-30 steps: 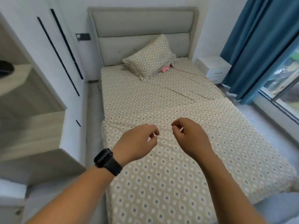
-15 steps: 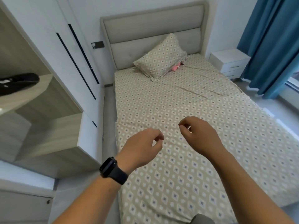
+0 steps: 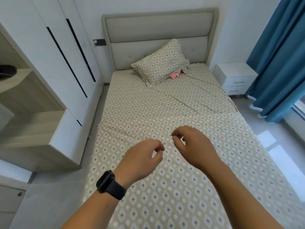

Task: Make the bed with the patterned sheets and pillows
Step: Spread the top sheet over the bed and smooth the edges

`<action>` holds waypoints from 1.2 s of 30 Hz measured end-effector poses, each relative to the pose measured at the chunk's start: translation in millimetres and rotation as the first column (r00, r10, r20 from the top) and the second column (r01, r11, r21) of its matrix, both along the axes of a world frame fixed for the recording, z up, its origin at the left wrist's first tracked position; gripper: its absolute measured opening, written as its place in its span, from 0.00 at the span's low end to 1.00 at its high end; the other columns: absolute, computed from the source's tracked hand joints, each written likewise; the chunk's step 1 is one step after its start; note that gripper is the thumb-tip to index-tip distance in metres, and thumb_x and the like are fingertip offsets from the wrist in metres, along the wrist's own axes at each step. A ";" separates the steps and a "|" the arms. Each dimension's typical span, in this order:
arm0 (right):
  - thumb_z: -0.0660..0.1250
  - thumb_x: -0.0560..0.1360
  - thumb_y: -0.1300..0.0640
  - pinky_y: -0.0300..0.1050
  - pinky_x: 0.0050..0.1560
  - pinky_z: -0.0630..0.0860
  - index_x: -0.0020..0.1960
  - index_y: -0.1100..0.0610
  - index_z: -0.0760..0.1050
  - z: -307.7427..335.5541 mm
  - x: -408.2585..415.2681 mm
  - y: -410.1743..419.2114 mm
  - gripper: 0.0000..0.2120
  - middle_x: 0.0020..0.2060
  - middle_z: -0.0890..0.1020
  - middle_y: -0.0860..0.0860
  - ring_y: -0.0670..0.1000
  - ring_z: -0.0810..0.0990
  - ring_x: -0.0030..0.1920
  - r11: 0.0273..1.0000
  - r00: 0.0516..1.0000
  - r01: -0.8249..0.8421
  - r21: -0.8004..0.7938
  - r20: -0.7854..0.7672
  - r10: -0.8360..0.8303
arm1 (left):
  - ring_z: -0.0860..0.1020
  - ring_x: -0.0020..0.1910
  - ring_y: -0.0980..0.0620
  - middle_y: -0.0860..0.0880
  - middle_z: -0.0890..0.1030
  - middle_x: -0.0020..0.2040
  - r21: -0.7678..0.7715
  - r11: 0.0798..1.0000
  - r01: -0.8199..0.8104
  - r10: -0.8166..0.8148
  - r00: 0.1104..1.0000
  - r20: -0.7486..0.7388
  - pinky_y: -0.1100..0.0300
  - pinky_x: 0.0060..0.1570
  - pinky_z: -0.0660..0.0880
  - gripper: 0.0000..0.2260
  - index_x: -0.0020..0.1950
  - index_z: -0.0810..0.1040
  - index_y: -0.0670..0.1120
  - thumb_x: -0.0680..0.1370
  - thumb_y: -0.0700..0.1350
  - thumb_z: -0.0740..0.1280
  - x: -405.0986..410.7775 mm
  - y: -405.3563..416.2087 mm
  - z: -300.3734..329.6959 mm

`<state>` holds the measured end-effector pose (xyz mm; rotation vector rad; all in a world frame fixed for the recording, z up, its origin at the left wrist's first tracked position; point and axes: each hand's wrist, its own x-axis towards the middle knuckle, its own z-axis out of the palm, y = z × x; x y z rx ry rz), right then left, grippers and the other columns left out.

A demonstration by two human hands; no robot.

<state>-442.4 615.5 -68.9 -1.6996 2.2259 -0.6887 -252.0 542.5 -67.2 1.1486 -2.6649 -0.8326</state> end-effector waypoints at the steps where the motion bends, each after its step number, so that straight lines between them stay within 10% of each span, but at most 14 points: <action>1: 0.61 0.81 0.46 0.43 0.51 0.77 0.56 0.43 0.78 0.9 -10.8 5.2 0.08 0.49 0.79 0.38 0.41 0.76 0.50 1.000 1.000 0.015 -0.002 0.002 -0.015 | 0.75 0.54 0.64 0.64 0.77 0.55 -0.005 1.000 0.020 -0.020 1.000 0.000 0.58 0.55 0.76 0.09 0.59 0.76 0.61 0.82 0.55 0.59 -13.6 2.5 1.2; 14: 0.62 0.81 0.47 0.41 0.50 0.76 0.54 0.41 0.76 10.5 -191.7 150.0 0.05 0.46 0.78 0.35 0.40 0.76 0.48 0.943 0.942 0.333 -0.007 -0.036 -0.333 | 0.75 0.53 0.62 0.63 0.78 0.56 0.037 0.942 0.334 -0.333 0.942 -0.034 0.58 0.54 0.76 0.09 0.59 0.77 0.59 0.82 0.55 0.60 -222.8 90.7 5.3; 26: 0.59 0.82 0.46 0.45 0.51 0.76 0.57 0.44 0.77 -9.6 -404.1 216.7 0.09 0.49 0.79 0.39 0.44 0.76 0.50 0.992 0.994 -0.005 0.123 -0.106 0.018 | 0.76 0.53 0.62 0.63 0.78 0.55 0.072 0.993 0.095 -0.093 0.995 -0.020 0.55 0.55 0.77 0.09 0.58 0.77 0.59 0.81 0.54 0.60 -434.6 191.1 -15.5; 36: 0.61 0.82 0.47 0.43 0.50 0.76 0.58 0.44 0.78 -11.7 -548.8 289.6 0.09 0.50 0.79 0.39 0.44 0.76 0.50 0.983 0.990 0.099 0.155 -0.113 -0.082 | 0.76 0.51 0.60 0.60 0.79 0.53 -0.004 0.988 0.154 -0.154 0.988 0.011 0.54 0.53 0.77 0.08 0.56 0.78 0.58 0.81 0.53 0.61 -583.1 237.7 -6.8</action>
